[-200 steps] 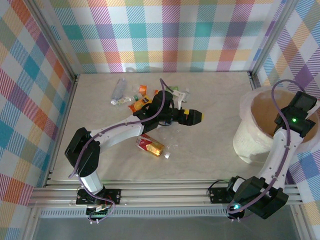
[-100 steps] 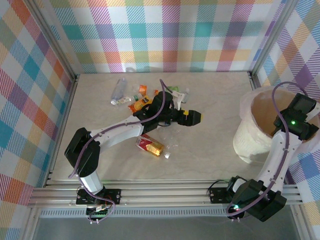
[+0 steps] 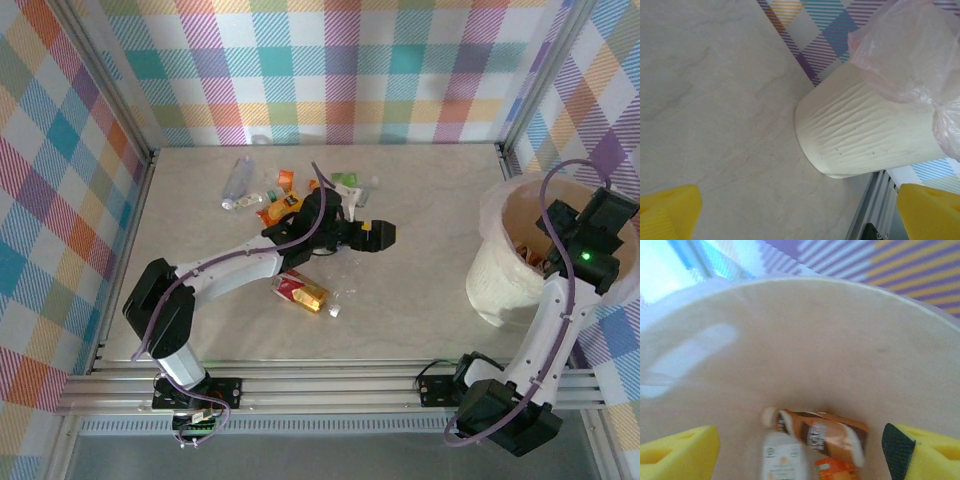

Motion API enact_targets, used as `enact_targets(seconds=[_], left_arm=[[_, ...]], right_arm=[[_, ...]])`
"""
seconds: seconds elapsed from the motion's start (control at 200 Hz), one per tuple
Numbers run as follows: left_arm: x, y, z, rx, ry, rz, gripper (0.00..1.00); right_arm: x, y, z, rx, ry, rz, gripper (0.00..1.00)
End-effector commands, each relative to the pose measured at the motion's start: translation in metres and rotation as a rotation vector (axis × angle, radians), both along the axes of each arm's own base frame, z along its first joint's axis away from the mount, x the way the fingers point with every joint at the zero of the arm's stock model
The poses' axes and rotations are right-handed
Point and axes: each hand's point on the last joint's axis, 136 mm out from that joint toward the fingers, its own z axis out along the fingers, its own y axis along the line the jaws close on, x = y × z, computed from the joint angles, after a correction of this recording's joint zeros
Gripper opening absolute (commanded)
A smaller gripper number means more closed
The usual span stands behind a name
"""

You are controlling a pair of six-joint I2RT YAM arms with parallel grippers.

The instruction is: Put the plastic bottles in the bin

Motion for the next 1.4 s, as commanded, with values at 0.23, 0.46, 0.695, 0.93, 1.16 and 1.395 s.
enact_targets(seconds=[0.23,0.46,0.695,0.93,1.16,1.395], left_arm=[[0.007,0.032,0.005,0.030,-0.016,0.182,1.00],[0.014,0.072,-0.017,0.123,0.062,0.376,1.00],[0.002,0.127,-0.042,0.222,0.195,0.602,1.00],[-0.014,0.192,-0.082,0.352,0.433,0.852,1.00],[-0.029,0.233,-0.102,0.418,0.550,1.053,1.00],[-0.034,0.240,-0.131,0.262,0.646,1.114,1.00]], right_arm=[[0.037,0.111,0.050,0.050,-0.197,0.499,0.94],[0.048,0.209,0.073,0.140,-0.343,0.932,1.00],[0.051,0.269,0.062,0.234,-0.420,1.139,1.00],[0.060,0.331,0.026,0.323,-0.385,1.261,1.00],[0.073,0.365,-0.014,0.384,-0.294,1.265,1.00],[0.068,0.375,-0.020,0.395,-0.312,1.294,1.00]])
